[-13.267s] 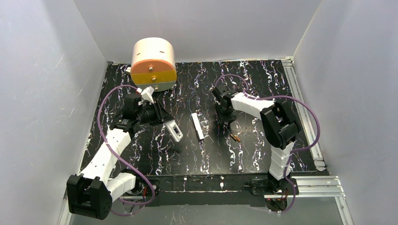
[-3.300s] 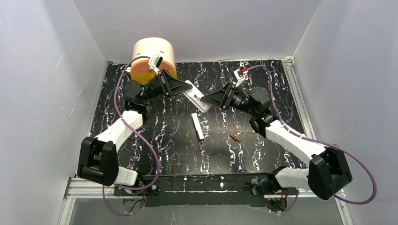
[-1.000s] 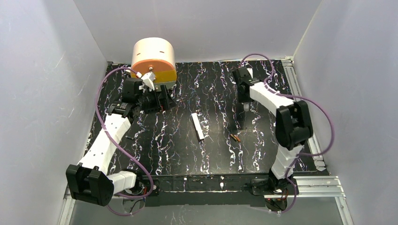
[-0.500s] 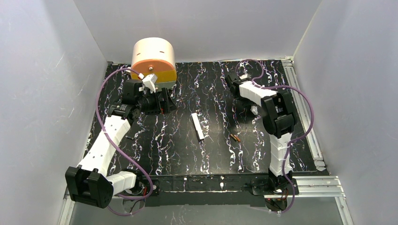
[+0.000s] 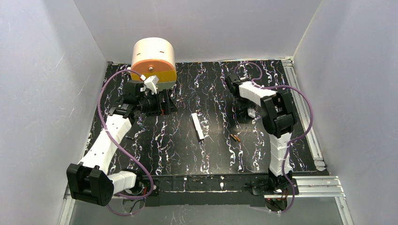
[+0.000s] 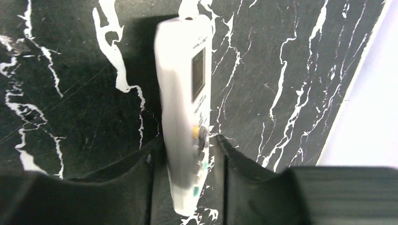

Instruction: Load the batteries into the remote control

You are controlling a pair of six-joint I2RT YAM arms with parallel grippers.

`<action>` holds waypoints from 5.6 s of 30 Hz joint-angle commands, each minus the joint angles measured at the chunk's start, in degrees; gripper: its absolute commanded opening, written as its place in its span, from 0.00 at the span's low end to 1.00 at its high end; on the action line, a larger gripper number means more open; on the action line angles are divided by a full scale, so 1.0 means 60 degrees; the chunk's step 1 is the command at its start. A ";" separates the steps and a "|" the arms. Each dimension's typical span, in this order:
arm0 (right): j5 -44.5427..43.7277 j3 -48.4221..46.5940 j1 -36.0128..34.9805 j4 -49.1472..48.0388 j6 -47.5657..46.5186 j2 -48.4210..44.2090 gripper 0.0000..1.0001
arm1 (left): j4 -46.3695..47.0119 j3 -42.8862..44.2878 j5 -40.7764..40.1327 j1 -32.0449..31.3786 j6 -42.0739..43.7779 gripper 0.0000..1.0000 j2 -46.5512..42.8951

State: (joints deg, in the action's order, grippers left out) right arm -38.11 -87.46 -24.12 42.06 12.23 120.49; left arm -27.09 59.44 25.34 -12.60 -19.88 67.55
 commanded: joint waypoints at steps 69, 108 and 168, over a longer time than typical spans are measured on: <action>1.0248 0.3477 -0.2777 -0.7973 0.9093 -0.3417 0.25 | 0.1612 -0.2347 -0.0488 -0.0358 -0.2432 0.99 -0.2504; 0.8914 0.3444 -0.2825 -0.6688 1.1043 -0.4210 0.21 | 0.5079 -0.2562 -0.2321 -0.3247 -0.4068 0.41 0.0530; 0.9540 0.6568 -0.1081 -1.1148 1.3188 -0.7428 0.18 | 0.4744 -0.0208 0.4530 -0.1117 -0.4094 0.88 -0.0052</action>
State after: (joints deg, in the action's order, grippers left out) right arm 22.57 -42.68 -30.41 -43.79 90.70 78.39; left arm 3.49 58.11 61.21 -19.11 -56.18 71.77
